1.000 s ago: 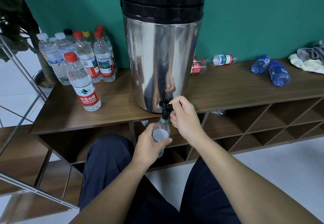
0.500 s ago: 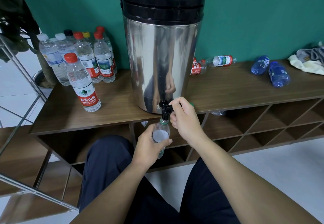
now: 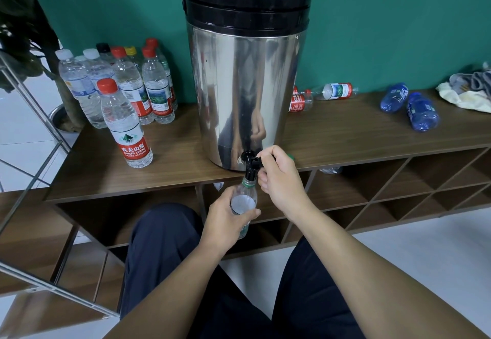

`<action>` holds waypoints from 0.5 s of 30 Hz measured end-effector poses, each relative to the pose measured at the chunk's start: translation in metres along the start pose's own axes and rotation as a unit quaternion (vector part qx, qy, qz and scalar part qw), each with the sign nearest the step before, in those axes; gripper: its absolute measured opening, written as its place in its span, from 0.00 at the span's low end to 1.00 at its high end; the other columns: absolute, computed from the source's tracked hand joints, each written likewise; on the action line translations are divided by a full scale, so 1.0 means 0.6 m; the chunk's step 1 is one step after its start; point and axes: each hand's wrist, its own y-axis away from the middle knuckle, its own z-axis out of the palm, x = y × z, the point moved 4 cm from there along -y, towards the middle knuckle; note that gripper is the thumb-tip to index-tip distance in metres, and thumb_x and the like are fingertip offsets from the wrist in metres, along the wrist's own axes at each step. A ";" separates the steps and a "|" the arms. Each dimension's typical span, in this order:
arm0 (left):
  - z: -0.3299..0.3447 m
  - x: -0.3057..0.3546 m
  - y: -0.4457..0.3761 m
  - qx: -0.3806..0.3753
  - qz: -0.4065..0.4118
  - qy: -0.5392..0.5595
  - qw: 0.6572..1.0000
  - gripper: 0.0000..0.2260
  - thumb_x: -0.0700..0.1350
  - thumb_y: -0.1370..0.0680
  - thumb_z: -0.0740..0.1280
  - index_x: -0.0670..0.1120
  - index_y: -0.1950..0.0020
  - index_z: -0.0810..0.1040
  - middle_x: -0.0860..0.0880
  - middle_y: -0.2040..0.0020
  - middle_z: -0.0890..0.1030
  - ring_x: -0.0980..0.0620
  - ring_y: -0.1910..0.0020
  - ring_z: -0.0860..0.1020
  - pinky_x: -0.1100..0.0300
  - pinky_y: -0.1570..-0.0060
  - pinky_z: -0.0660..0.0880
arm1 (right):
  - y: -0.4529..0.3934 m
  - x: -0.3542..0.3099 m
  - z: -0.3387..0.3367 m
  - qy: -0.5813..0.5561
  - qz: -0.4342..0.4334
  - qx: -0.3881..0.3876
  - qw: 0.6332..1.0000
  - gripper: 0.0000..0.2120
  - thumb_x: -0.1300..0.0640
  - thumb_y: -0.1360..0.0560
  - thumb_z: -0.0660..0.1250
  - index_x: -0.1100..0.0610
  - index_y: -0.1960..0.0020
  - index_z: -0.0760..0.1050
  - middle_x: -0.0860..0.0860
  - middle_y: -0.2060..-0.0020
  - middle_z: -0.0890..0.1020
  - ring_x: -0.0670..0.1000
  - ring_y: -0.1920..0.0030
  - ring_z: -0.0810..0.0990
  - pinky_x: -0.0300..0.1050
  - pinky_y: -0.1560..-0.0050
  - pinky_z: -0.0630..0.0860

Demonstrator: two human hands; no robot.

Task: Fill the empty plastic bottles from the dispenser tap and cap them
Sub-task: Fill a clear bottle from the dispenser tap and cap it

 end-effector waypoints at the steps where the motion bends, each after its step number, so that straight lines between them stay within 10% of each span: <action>1: 0.000 0.001 0.000 0.000 0.000 -0.001 1.000 0.28 0.53 0.26 0.86 0.60 0.29 0.79 0.62 0.40 0.86 0.63 0.40 0.83 0.59 0.37 0.81 | 0.000 0.001 0.000 -0.003 0.000 -0.001 1.000 0.09 0.57 0.11 0.59 0.56 0.45 0.77 0.45 0.70 0.69 0.47 0.68 0.67 0.41 0.69 0.65; 15: 0.000 0.003 0.003 -0.002 -0.005 0.010 1.000 0.27 0.51 0.26 0.86 0.61 0.31 0.80 0.62 0.42 0.86 0.68 0.42 0.82 0.61 0.40 0.80 | -0.002 0.001 0.001 -0.002 -0.003 0.008 1.000 0.10 0.58 0.11 0.58 0.56 0.47 0.76 0.47 0.70 0.68 0.49 0.68 0.66 0.43 0.68 0.64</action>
